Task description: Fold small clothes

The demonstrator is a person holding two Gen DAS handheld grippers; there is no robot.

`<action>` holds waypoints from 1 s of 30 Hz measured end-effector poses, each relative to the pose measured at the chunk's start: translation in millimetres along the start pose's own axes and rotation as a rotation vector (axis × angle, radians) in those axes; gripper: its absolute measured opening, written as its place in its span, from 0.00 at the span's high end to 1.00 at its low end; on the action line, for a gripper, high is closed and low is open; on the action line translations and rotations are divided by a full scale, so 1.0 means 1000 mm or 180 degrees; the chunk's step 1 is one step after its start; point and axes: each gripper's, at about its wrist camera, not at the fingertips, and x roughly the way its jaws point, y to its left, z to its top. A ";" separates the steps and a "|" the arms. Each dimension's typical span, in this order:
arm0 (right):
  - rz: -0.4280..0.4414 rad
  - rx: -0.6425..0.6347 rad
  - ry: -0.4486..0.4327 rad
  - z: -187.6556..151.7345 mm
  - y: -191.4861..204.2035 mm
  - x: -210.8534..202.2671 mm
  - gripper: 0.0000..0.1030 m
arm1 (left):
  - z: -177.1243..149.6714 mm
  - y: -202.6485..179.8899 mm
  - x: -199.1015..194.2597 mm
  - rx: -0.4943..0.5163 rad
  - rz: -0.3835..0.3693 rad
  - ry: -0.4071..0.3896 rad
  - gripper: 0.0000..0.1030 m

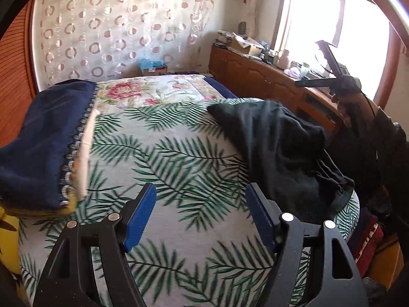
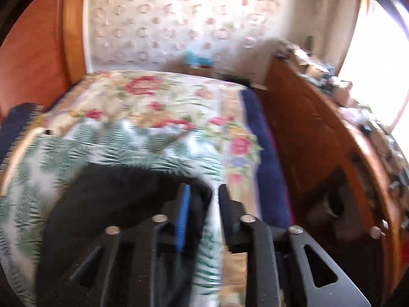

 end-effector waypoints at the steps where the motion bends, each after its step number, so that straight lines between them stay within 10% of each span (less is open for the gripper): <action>1: -0.0010 0.0017 -0.0019 -0.007 -0.002 -0.004 0.70 | 0.000 -0.005 0.003 0.0021 -0.0019 0.0026 0.29; 15: 0.0830 -0.0015 0.0265 -0.198 0.047 -0.077 0.68 | -0.018 -0.070 0.043 0.0283 -0.0284 0.0342 0.29; 19: 0.0888 0.0024 0.0252 -0.212 0.049 -0.078 0.70 | -0.023 -0.079 0.049 0.0319 -0.0319 0.0429 0.29; 23: 0.1111 0.0001 0.0063 -0.214 0.039 -0.090 0.98 | -0.025 -0.084 0.053 0.0342 -0.0347 0.0467 0.29; 30: 0.0854 0.0099 -0.0169 -0.240 -0.005 -0.138 0.98 | -0.027 -0.087 0.056 0.0368 -0.0409 0.0534 0.29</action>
